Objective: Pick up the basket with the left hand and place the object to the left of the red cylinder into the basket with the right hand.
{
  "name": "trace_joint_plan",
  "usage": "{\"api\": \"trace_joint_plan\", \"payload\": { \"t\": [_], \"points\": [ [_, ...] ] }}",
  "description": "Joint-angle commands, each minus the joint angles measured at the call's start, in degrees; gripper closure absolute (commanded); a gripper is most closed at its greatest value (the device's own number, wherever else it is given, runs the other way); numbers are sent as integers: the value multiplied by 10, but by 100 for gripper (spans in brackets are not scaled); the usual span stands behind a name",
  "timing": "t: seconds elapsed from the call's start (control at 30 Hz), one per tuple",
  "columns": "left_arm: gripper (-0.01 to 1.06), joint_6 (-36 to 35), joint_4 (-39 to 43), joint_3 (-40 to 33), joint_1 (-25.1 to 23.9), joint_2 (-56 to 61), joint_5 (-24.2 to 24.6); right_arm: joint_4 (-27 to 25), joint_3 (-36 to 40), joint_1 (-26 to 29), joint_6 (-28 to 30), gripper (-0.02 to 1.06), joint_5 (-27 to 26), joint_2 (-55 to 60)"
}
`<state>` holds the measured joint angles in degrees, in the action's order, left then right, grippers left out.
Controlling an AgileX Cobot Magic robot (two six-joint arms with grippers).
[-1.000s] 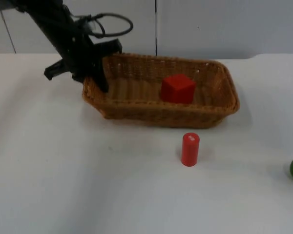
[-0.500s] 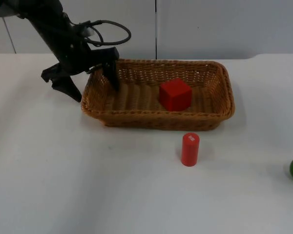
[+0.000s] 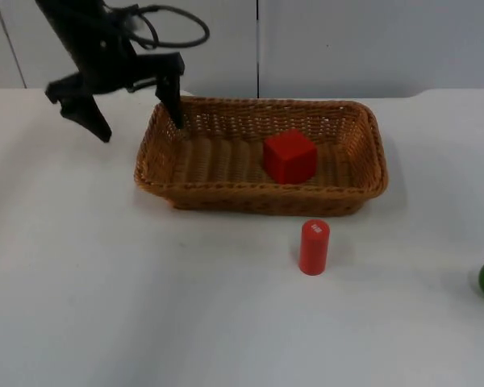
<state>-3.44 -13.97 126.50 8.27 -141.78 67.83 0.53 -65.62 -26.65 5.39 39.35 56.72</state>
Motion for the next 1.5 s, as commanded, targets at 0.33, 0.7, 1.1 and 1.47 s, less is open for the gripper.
{"api": "trace_joint_plan", "payload": {
  "t": [0.33, 0.7, 1.1, 1.47],
  "points": [
    [11, -20, 44, -211, 57, 192, -87, 7, 1, 2, -1, 0, -14, 1],
    [11, 2, 44, -517, 64, 484, -280, 7, 1, 2, -8, 0, 4, 1],
    [11, 17, 83, -779, 64, 837, -368, 2, 65, 1, -15, 0, -4, -95],
    [11, 17, 91, -883, 64, 1074, -344, 2, 190, 1, -18, 0, 3, -248]
  ]
}}
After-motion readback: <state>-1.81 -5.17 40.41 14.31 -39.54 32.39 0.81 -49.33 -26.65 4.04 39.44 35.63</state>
